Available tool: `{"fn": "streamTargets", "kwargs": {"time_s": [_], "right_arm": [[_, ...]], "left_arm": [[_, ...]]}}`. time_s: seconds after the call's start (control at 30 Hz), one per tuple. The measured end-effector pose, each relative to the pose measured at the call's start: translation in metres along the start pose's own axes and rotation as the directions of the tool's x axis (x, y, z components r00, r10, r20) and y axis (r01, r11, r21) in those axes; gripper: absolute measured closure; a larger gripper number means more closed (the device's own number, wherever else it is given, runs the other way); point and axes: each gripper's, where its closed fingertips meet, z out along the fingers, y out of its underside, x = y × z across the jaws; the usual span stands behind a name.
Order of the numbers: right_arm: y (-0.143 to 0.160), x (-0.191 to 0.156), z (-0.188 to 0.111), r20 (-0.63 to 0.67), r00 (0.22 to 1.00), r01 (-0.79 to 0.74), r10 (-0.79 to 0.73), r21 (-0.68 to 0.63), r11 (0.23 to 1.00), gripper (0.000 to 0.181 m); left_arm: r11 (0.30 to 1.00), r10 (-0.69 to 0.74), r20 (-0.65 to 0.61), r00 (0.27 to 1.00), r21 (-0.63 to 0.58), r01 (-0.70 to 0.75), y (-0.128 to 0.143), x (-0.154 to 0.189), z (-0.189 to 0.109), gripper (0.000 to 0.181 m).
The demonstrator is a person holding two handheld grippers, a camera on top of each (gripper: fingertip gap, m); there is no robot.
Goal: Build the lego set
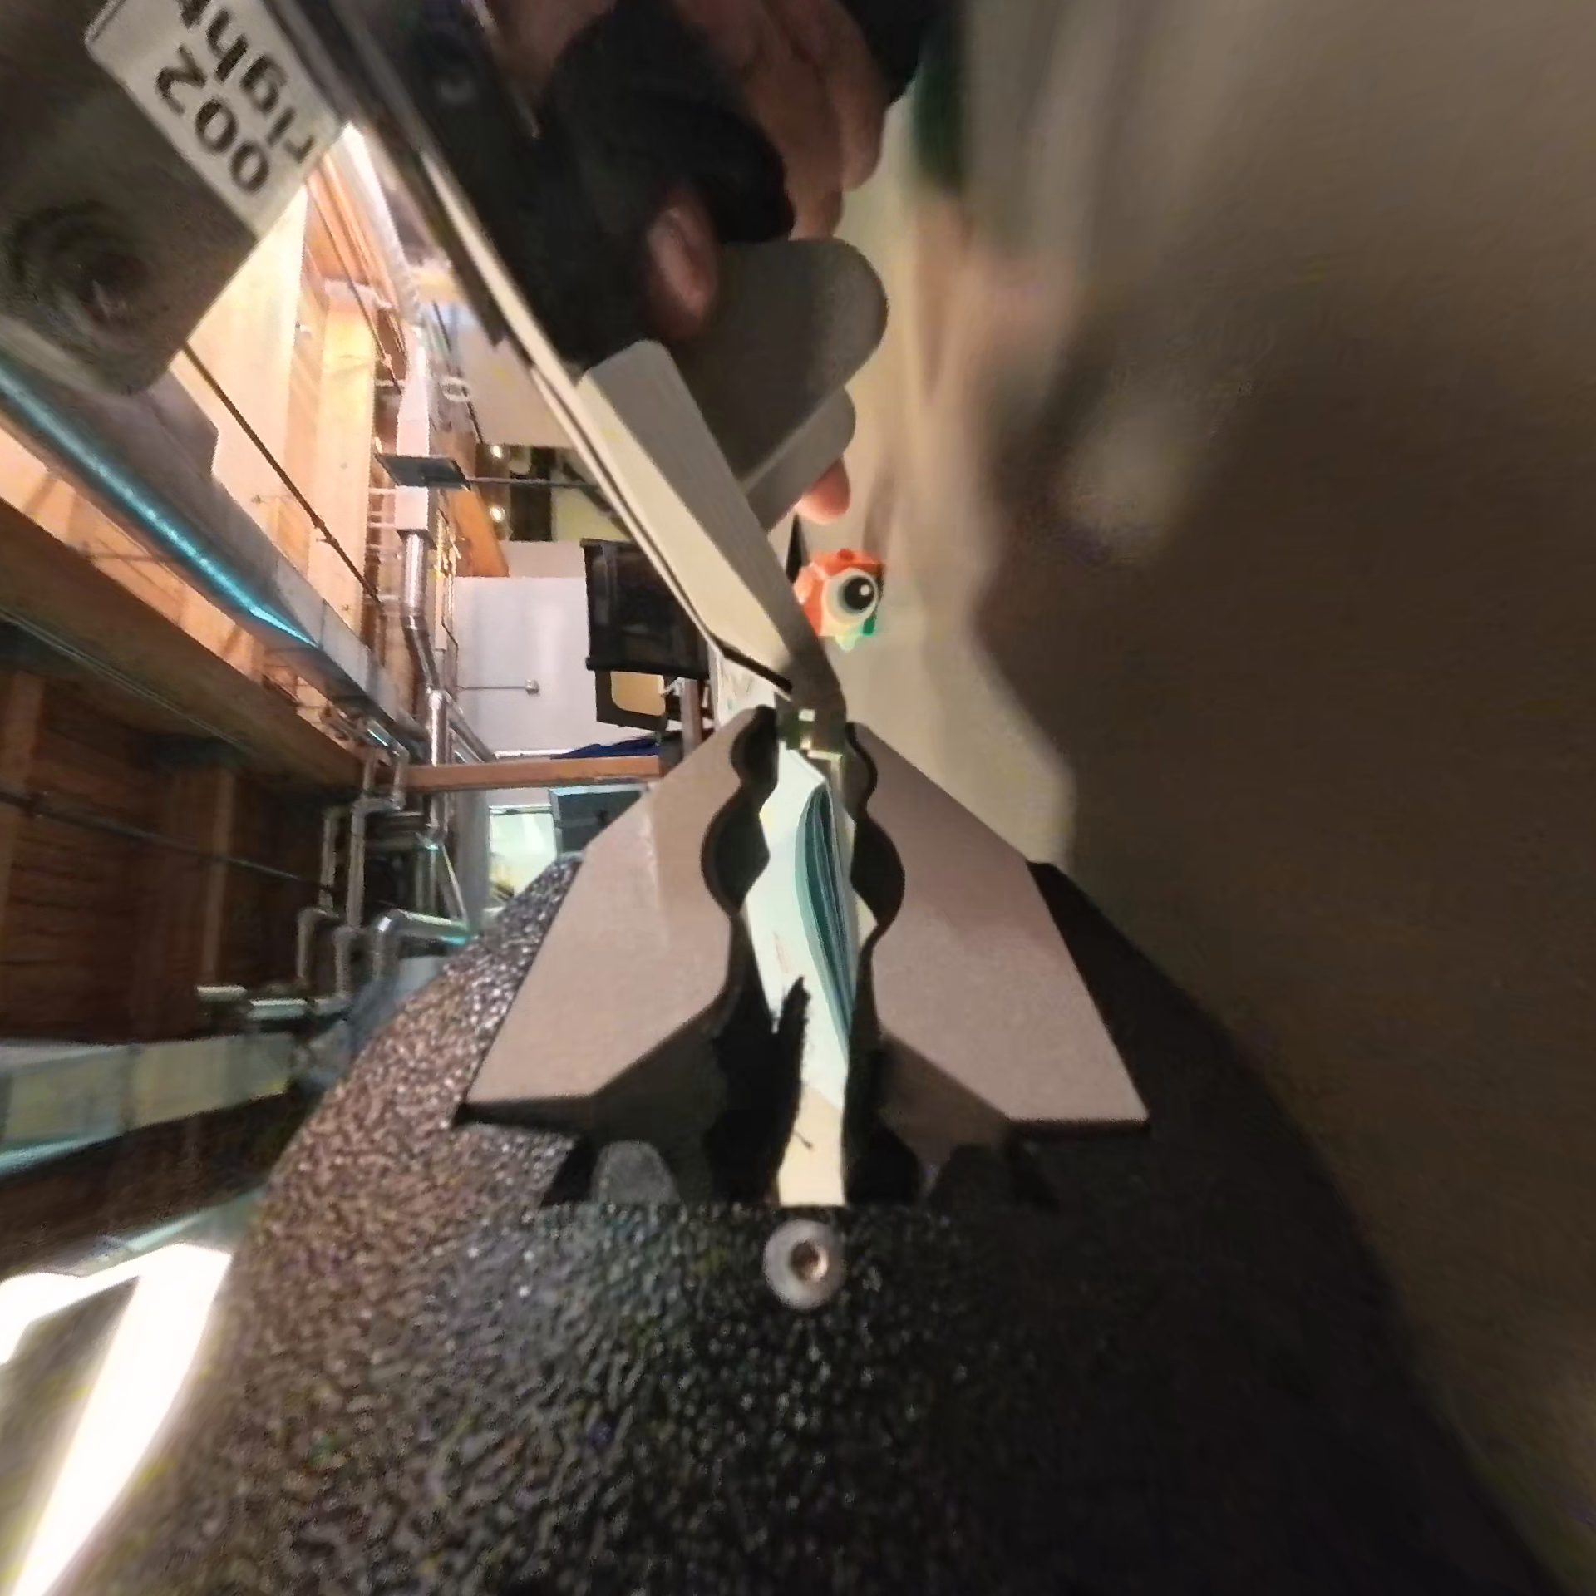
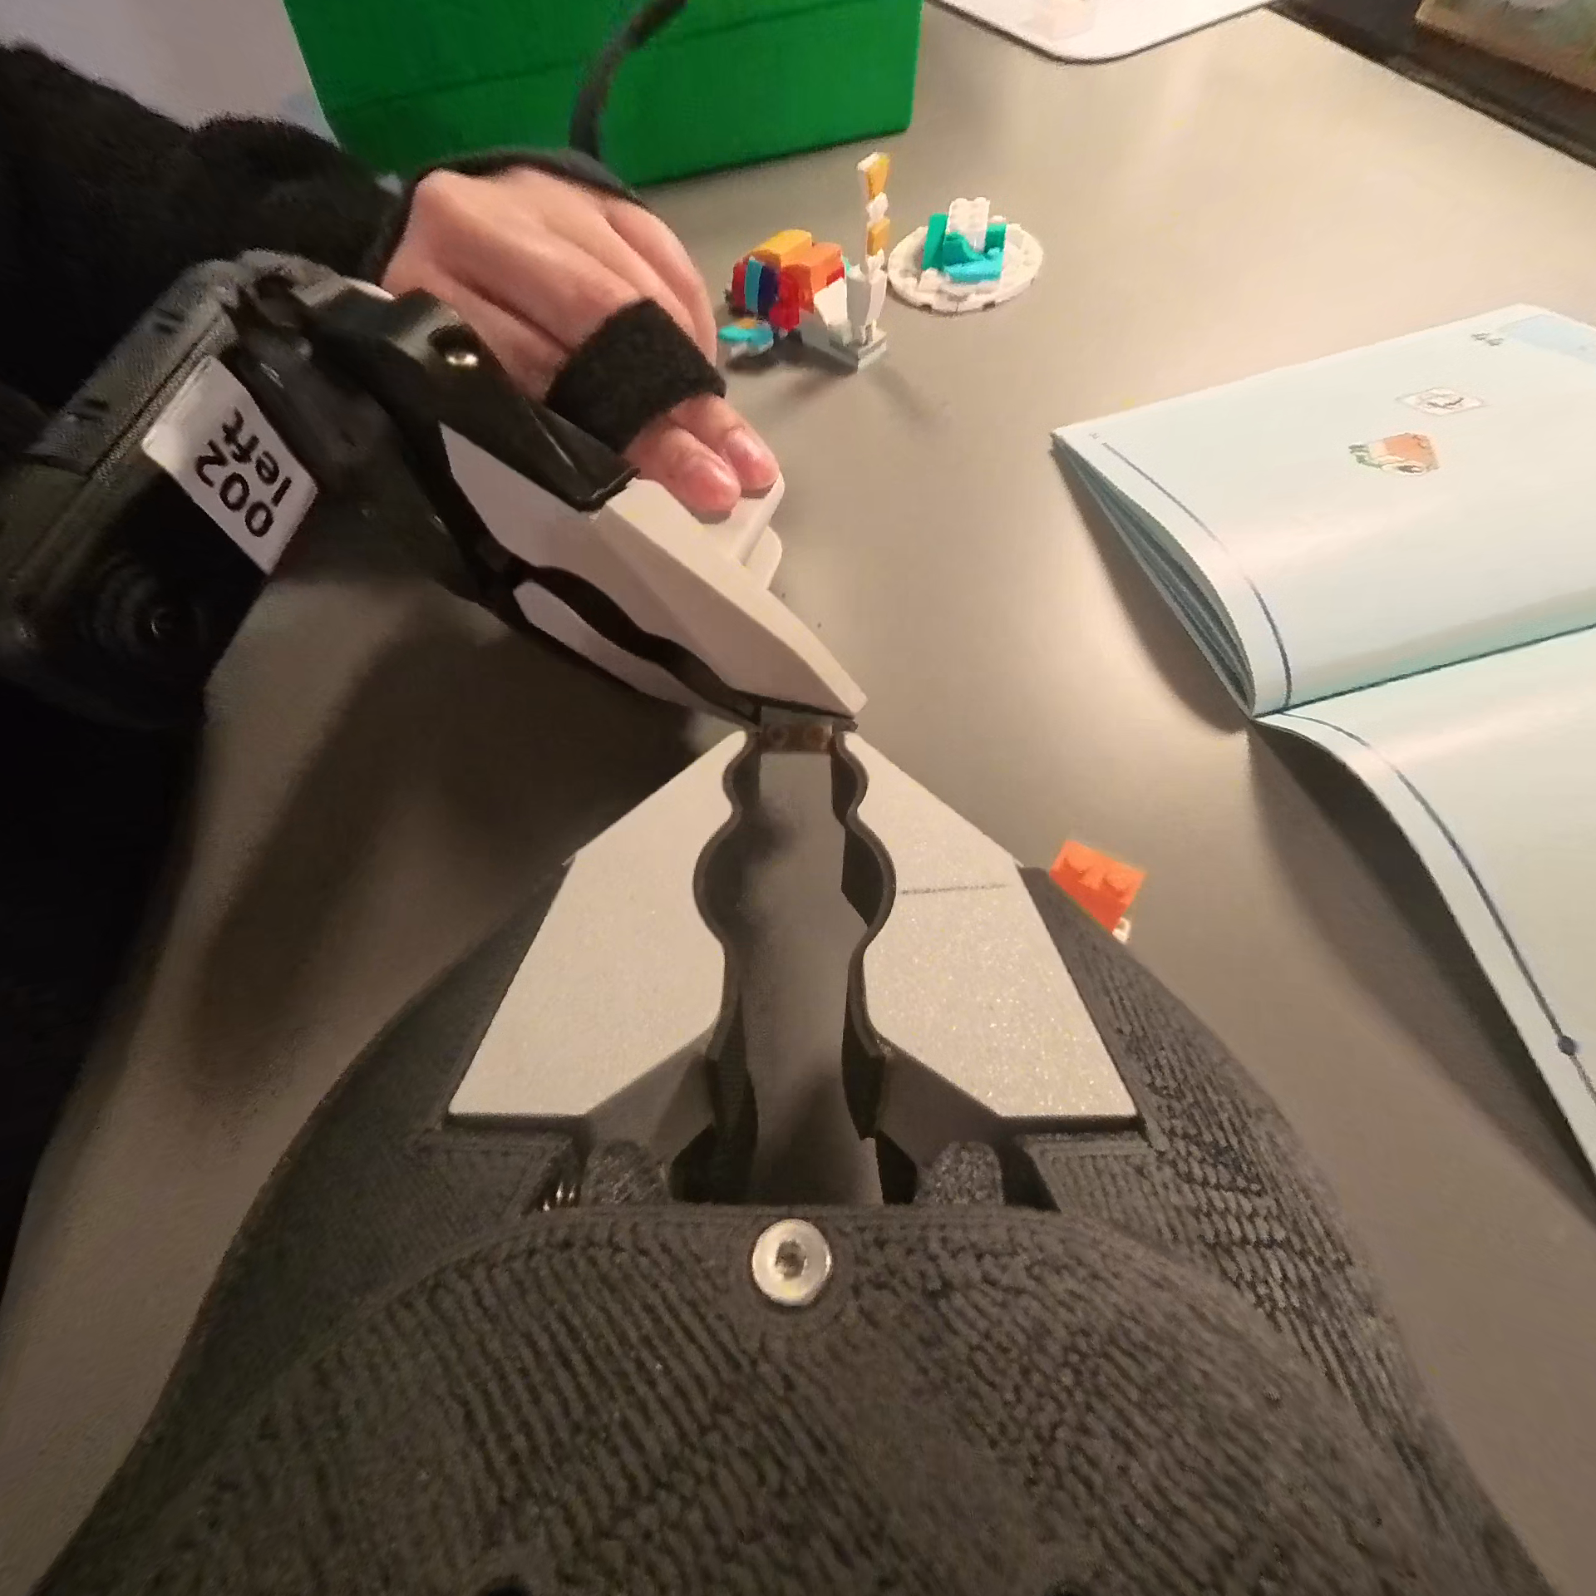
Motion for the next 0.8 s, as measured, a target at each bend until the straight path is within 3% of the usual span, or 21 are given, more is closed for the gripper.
{"fn": "streamTargets", "kwargs": {"time_s": [0.03,0.33,0.8], "right_arm": [[-0.002,0.001,-0.001,-0.004,1.000,-0.013,0.013,0.017,1.000,0.167],[-0.013,0.007,-0.004,0.045,0.982,-0.186,0.182,0.103,0.977,0.157],[-0.022,0.007,-0.005,0.106,0.955,-0.291,0.276,0.172,0.941,0.166]], "left_arm": [[1.000,-0.028,0.000,1.000,-0.004,0.028,0.001,-0.002,0.001,0.169],[0.943,-0.333,-0.031,0.943,-0.001,0.333,0.010,-0.013,0.002,0.169],[0.912,-0.410,-0.039,0.911,0.002,0.411,0.008,-0.015,0.003,0.170]]}}
